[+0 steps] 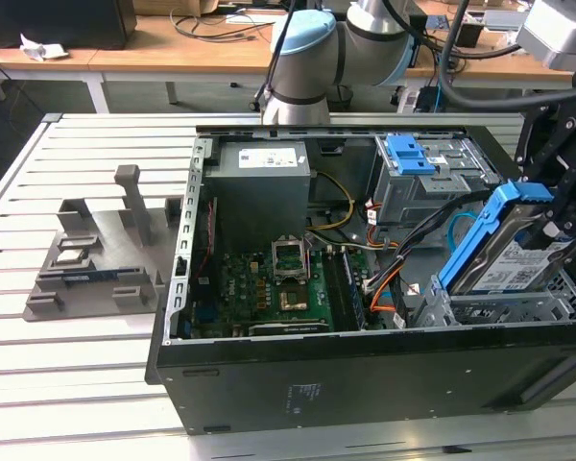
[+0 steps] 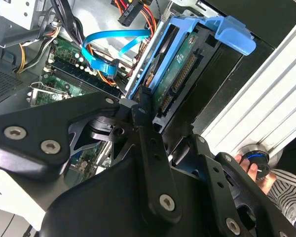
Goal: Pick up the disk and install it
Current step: 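Insert the disk into the insertion slot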
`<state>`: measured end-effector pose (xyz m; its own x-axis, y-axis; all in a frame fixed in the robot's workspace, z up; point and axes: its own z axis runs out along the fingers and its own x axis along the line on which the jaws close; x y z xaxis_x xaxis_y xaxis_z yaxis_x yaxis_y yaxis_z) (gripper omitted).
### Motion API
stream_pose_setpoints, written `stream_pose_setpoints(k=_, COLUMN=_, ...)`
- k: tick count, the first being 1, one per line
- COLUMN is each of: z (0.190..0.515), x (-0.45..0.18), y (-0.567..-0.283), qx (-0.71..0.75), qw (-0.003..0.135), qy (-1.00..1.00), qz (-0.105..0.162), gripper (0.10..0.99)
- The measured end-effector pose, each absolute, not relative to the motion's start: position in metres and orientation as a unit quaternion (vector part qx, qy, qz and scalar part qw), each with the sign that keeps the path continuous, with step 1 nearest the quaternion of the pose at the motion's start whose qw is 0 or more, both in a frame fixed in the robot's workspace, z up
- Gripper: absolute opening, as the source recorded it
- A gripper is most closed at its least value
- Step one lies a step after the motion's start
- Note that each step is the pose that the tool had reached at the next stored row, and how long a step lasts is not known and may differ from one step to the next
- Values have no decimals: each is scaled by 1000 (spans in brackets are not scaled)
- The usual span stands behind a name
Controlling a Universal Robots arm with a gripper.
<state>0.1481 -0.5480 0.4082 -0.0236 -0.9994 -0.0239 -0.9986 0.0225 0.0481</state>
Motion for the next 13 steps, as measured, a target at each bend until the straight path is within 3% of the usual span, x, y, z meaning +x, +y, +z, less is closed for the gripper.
stream_pose_setpoints(k=13, z=392, x=148, y=-548, qx=699, qw=8, qy=-715, qz=-25, gripper=365)
